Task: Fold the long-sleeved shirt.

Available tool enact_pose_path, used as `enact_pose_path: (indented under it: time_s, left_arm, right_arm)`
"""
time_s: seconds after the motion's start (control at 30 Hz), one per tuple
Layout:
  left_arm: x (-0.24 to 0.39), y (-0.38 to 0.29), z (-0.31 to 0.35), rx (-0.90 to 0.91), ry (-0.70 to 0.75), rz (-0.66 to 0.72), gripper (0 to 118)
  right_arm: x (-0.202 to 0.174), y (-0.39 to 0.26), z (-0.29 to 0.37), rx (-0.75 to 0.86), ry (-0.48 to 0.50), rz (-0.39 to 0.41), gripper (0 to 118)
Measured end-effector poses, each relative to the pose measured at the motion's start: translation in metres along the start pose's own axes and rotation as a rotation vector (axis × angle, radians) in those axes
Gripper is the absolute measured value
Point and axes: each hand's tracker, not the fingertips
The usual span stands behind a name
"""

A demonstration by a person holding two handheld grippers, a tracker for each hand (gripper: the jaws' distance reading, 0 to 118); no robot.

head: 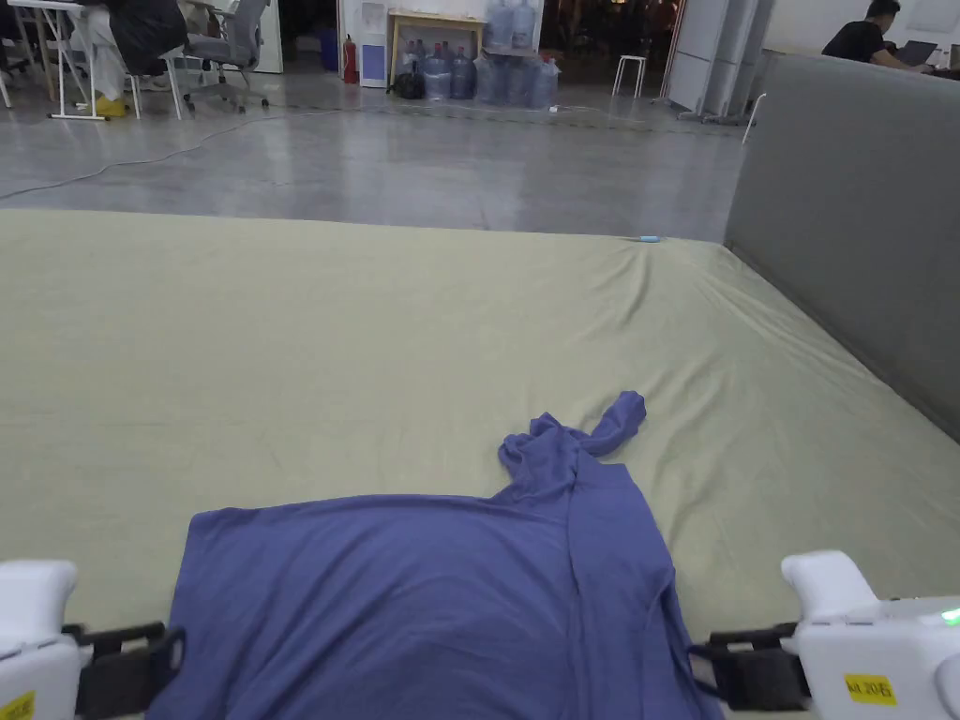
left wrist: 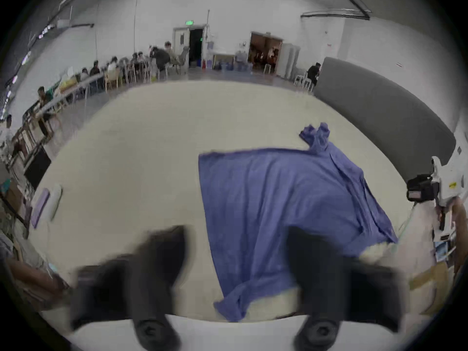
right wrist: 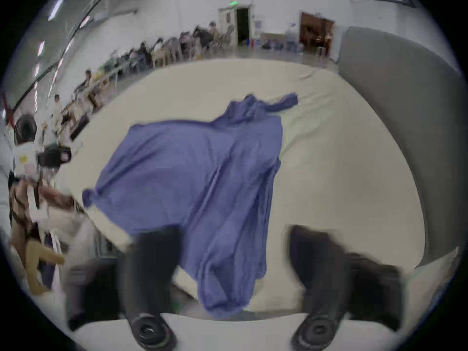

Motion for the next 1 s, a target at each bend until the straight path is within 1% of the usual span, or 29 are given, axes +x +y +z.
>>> enact_pose_path:
  time_s: [0.03,0.07,0.13,0.2,0.27,0.4,0.43,0.47,0.5,0.53,0.57,0.63,0.67,0.7,0.73,0.77,0.83,0.9,0.93,0.97,1.0]
  left_arm:
    - [0.003,0.006,-0.009,0.002,0.01,0.008,0]
    - [0.006,0.011,-0.023,0.037,0.018,0.029,0]
    - [0.006,0.021,-0.042,0.003,-0.008,0.048,0]
    - [0.009,0.032,-0.069,-0.013,-0.012,0.062,0]
    - [0.011,0.048,-0.093,-0.015,-0.02,0.058,0]
    - [0.013,0.078,-0.137,-0.028,-0.009,0.062,0]
    - [0.013,0.084,-0.148,-0.032,-0.003,0.061,0]
    - [0.012,0.09,-0.159,-0.039,0.006,0.061,0]
    - [0.012,0.093,-0.169,-0.04,0.007,0.061,0]
    - [0.011,0.095,-0.176,-0.044,0.012,0.066,0]
    - [0.011,0.096,-0.182,-0.048,0.018,0.073,0]
    - [0.008,0.097,-0.192,-0.056,0.021,0.09,0]
    - [0.008,0.096,-0.194,-0.059,0.015,0.109,0]
    - [0.007,0.095,-0.196,-0.056,0.003,0.125,0]
    - [0.005,0.094,-0.2,-0.051,-0.004,0.14,0]
    - [0.005,0.093,-0.203,-0.057,-0.004,0.145,0]
    - [0.006,0.089,-0.207,-0.064,0.0,0.15,0]
    - [0.004,0.088,-0.212,-0.073,-0.004,0.15,0]
    - [0.004,0.087,-0.213,-0.077,-0.007,0.148,0]
    - [0.004,0.086,-0.214,-0.081,-0.007,0.146,0]
    - [-0.001,0.085,-0.218,-0.086,-0.008,0.147,0]
  right_arm:
    - [0.0,0.004,-0.008,0.016,-0.008,-0.021,0]
    - [0.001,0.006,-0.021,0.009,-0.029,-0.036,0]
    - [0.001,0.011,-0.039,-0.012,-0.001,-0.044,0]
    - [0.003,0.03,-0.065,-0.052,-0.003,-0.022,0]
    - [0.005,0.056,-0.087,-0.048,-0.022,0.007,0]
    - [0.022,0.144,-0.134,-0.006,-0.052,0.02,0]
    - [0.032,0.176,-0.151,-0.003,-0.055,0.021,0]
    - [0.038,0.2,-0.169,0.0,-0.073,0.026,0]
    - [0.043,0.221,-0.187,0.01,-0.114,0.028,0]
    - [0.049,0.241,-0.206,0.013,-0.143,0.022,0]
    - [0.058,0.263,-0.224,0.006,-0.146,0.016,0]
    - [0.072,0.29,-0.262,-0.006,-0.173,-0.034,1]
    - [0.079,0.3,-0.282,-0.025,-0.173,-0.062,19]
    - [0.084,0.308,-0.295,-0.051,-0.172,-0.085,49]
    - [0.089,0.313,-0.313,-0.098,-0.181,-0.099,82]
    - [0.094,0.315,-0.328,-0.122,-0.204,-0.109,85]
    - [0.103,0.317,-0.353,-0.145,-0.256,-0.137,85]
    - [0.112,0.311,-0.373,-0.161,-0.273,-0.159,85]
    - [0.115,0.307,-0.382,-0.193,-0.297,-0.18,80]
    - [0.117,0.305,-0.388,-0.227,-0.305,-0.189,69]
    - [0.118,0.301,-0.393,-0.252,-0.298,-0.196,51]
